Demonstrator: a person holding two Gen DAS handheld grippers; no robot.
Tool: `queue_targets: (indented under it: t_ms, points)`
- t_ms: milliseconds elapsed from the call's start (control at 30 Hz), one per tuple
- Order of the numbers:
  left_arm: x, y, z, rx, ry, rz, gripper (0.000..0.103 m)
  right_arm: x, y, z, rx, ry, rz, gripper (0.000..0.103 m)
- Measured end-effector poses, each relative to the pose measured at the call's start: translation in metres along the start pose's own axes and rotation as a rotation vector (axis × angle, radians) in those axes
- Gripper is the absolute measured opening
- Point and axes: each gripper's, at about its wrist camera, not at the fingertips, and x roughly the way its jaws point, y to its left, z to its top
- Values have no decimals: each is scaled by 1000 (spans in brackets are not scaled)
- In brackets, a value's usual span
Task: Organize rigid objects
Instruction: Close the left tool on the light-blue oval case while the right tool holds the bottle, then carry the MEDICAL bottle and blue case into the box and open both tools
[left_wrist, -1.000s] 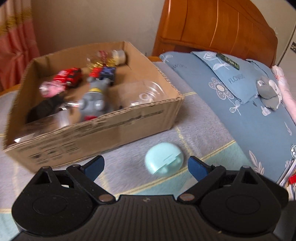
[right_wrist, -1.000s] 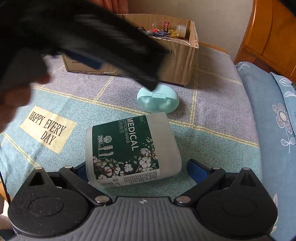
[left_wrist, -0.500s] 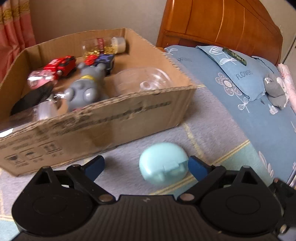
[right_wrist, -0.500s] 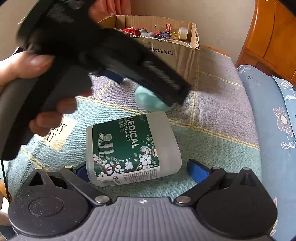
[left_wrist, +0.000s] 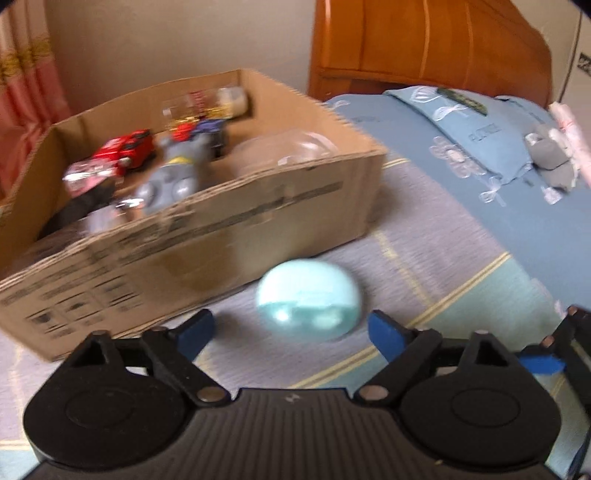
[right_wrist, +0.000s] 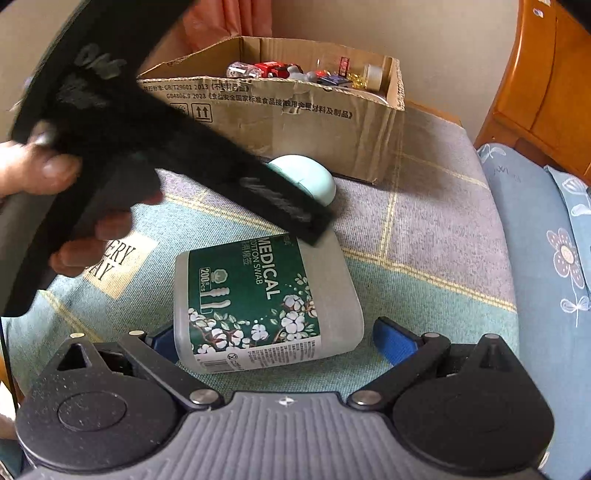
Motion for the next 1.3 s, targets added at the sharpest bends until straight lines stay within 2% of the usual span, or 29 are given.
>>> queue_targets:
  t_ms: [100,167,300,400,467,533,900,1300]
  points:
    - [3,-7,4,16,-35,-1,66,-2,-1,0,-10,-20,-2,103]
    - [5,-9,6,25,-42,8,61,-4,-1,1,-22,-40,-4,103]
    - [5,-8,5,23,-53,5,61,-10,0,3,-47,-85,15,102]
    - [5,-8,6,15,-49,4,61,-8,2,6,-75,-96,24,96]
    - [4,-8,6,14,-44,1,61,-6,6,6,-103,-88,23,89]
    - [5,-8,7,12,-38,-2,61,-5,8,6,-122,-80,26,87]
    - [-4,-5,2,31,-1,-25,60,-11,7,9,-150,-63,25,86]
    - [-35,10,-7,39,33,-51,60,-33,-9,10,-131,-57,62,86]
